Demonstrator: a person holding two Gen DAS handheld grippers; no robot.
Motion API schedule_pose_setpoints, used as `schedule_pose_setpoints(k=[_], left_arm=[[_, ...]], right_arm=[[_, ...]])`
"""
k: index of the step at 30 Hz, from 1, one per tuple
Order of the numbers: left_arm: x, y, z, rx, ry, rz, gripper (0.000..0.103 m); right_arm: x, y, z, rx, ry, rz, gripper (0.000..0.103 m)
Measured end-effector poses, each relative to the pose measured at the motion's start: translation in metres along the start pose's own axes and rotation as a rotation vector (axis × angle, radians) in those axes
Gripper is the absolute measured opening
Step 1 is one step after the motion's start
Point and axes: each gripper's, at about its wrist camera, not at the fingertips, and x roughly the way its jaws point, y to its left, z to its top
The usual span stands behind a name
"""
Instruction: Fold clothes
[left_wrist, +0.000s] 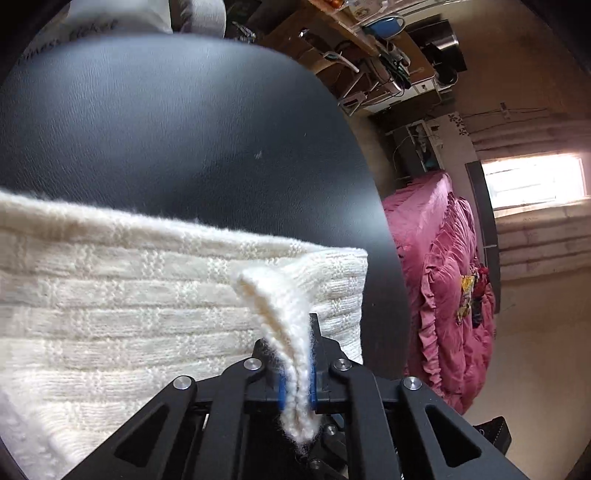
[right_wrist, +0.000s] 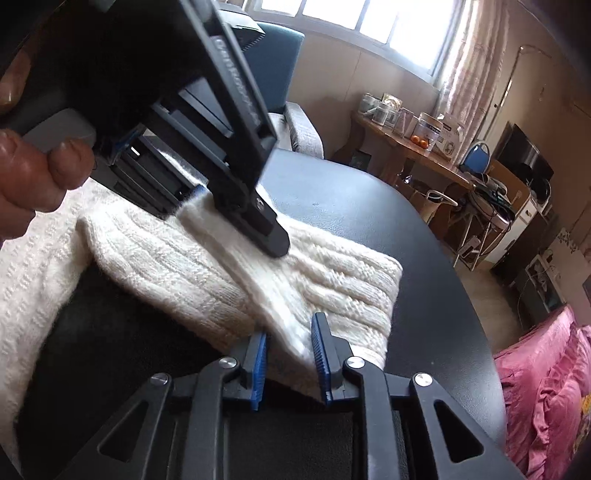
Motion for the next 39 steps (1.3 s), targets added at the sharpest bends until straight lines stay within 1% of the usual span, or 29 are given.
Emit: schedule_pose_setpoints(k=[2,4,7,9,11,13,14,15,17,18,23,26,29,31,34,38,39], left_arm=[[-0.021,-0.008,0.004,0.031,-0.07,0.012,0.007],[-0.056,-0.014,0.009,0.052,-0.153,0.008,0.007],[-0.109,-0.022,0.015,0.084,-0.278,0.002,0.007],[-0.142,-0.021,0.017,0.091,-0.337,0.004,0.007],[-0.174,-0.017,0.018,0.088,-0.389,0.012,0.007],[-0.206,-0.008,0.015,0.081,-0.435,0.025,0.007],[-0.221,-0.003,0.013,0.078,-0.455,0.023,0.007],[-0.236,0.001,0.011,0.075,-0.475,0.022,0.007],[-0.265,0.008,0.005,0.071,-0.518,0.019,0.007],[-0.279,0.012,0.001,0.069,-0.541,0.017,0.007],[-0.329,0.028,-0.017,0.062,-0.623,0.019,0.007],[-0.359,0.047,-0.028,0.042,-0.669,0.008,0.007],[-0.385,0.071,-0.044,0.016,-0.712,0.002,0.007],[-0.4,0.092,-0.061,-0.009,-0.744,-0.014,0.007],[-0.416,0.128,-0.091,-0.034,-0.792,0.02,0.007],[-0.414,0.2,-0.129,-0.135,-0.777,0.08,0.007],[-0.407,0.22,-0.139,-0.174,-0.758,0.104,0.007]], right_arm=[[-0.011,-0.023,-0.004,0.165,-0.017,0.077,0.024],[-0.022,-0.048,-0.009,0.342,-0.035,0.161,0.027],[-0.016,-0.046,-0.013,0.579,-0.062,0.391,0.033],[-0.01,-0.042,-0.015,0.733,-0.08,0.552,0.045],[-0.004,-0.038,-0.017,0.887,-0.098,0.715,0.05],[0.001,-0.035,-0.02,1.04,-0.115,0.878,0.066],[0.004,-0.033,-0.021,1.116,-0.124,0.96,0.086],[0.007,-0.031,-0.022,1.191,-0.133,1.042,0.097],[0.013,-0.027,-0.024,1.342,-0.15,1.207,0.099],[0.017,-0.021,-0.021,1.376,-0.15,1.23,0.099],[0.043,0.015,0.001,1.47,-0.129,1.237,0.099],[0.057,0.028,0.013,1.484,-0.078,1.188,0.099],[0.068,0.04,0.021,1.478,-0.037,1.162,0.099],[0.072,0.047,0.025,1.463,-0.016,1.148,0.099],[0.079,0.058,0.031,1.441,0.015,1.128,0.099],[0.084,0.069,0.035,1.393,0.046,1.097,0.099],[0.084,0.071,0.035,1.381,0.048,1.091,0.099]])
